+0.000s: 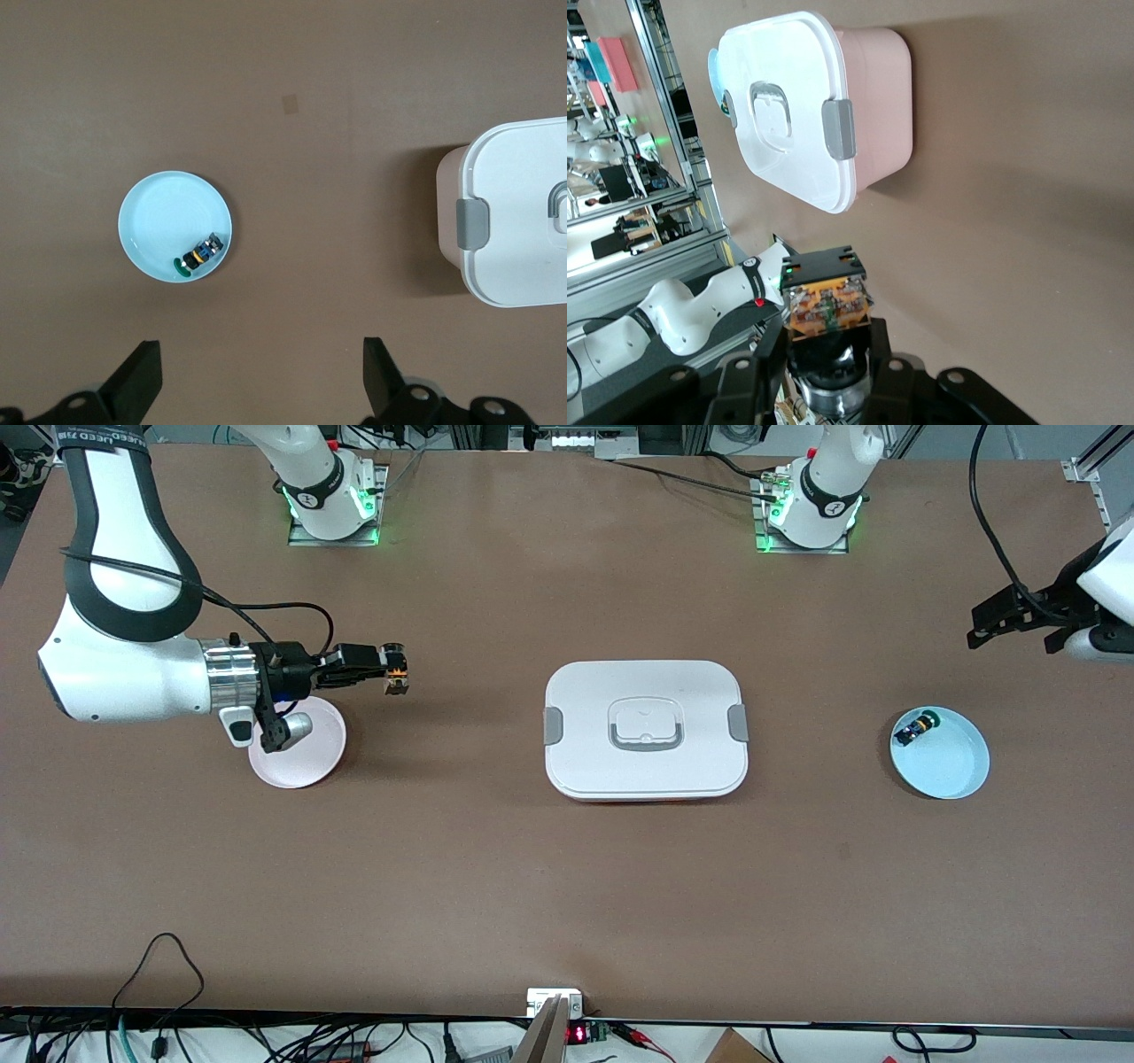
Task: Transfer orange switch to right arm and place
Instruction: 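Move the held switch over the white plate with the right gripper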
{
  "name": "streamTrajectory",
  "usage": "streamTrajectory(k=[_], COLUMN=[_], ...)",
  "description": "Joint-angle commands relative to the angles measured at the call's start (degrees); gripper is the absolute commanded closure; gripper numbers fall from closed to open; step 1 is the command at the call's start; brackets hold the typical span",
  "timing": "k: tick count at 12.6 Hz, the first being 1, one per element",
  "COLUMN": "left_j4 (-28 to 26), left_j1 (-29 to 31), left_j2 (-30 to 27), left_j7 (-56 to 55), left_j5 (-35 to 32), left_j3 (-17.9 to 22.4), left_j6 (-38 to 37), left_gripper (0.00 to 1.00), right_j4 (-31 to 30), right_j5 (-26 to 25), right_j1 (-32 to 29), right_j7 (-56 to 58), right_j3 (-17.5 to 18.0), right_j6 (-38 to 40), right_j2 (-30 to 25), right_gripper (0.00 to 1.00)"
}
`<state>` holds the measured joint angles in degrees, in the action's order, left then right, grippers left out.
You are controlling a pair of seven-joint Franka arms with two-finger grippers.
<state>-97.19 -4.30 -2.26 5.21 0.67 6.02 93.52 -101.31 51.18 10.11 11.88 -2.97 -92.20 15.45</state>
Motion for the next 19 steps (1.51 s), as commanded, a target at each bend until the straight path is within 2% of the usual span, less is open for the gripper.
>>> streamTrajectory(k=[1, 3, 6, 8, 11, 14, 19], left_j4=[2.0, 2.0, 2.0, 1.7, 1.8, 1.8, 2.0], left_j1=[-0.4, -0.7, -1.0, -0.9, -1.0, -0.8, -0.3], left_j2=[1.6, 1.6, 1.6, 1.6, 1.6, 1.7, 1.8], left_j7=[-2.4, -8.6, -9.9, -10.4, -10.9, -11.1, -11.1], left_j5=[-0.8, -1.2, -1.4, -1.4, -1.4, -1.4, -1.2], left_j3=[0.4, 0.5, 0.5, 0.5, 0.3, 0.1, 0.2], left_j6=[-0.2, -0.4, -0.4, -0.4, -1.2, -1.2, -0.6], left_gripper=[0.00, 0.00, 0.00, 0.00, 0.00, 0.00, 0.00], right_j4=[1.6, 3.6, 6.2, 6.6, 6.6, 6.6, 5.9], right_j5=[-3.2, -7.4, -17.2, -22.9, -28.9, -32.6, -42.9], right_j1=[-0.4, -0.4, -0.6, -0.5, -0.6, -1.5, -1.6], right_j7=[-2.2, -2.1, -2.1, -1.7, 2.3, 8.2, 20.3], right_j3=[0.7, 0.8, 3.4, 3.8, 3.9, 3.8, 4.3], right_j6=[-0.3, -0.1, -0.2, -0.2, -0.2, -0.6, -1.8], right_j2=[0.2, 0.3, 0.6, 0.5, 0.4, 0.3, 0.3], right_gripper=[0.72, 0.72, 0.72, 0.72, 0.72, 0.72, 0.72])
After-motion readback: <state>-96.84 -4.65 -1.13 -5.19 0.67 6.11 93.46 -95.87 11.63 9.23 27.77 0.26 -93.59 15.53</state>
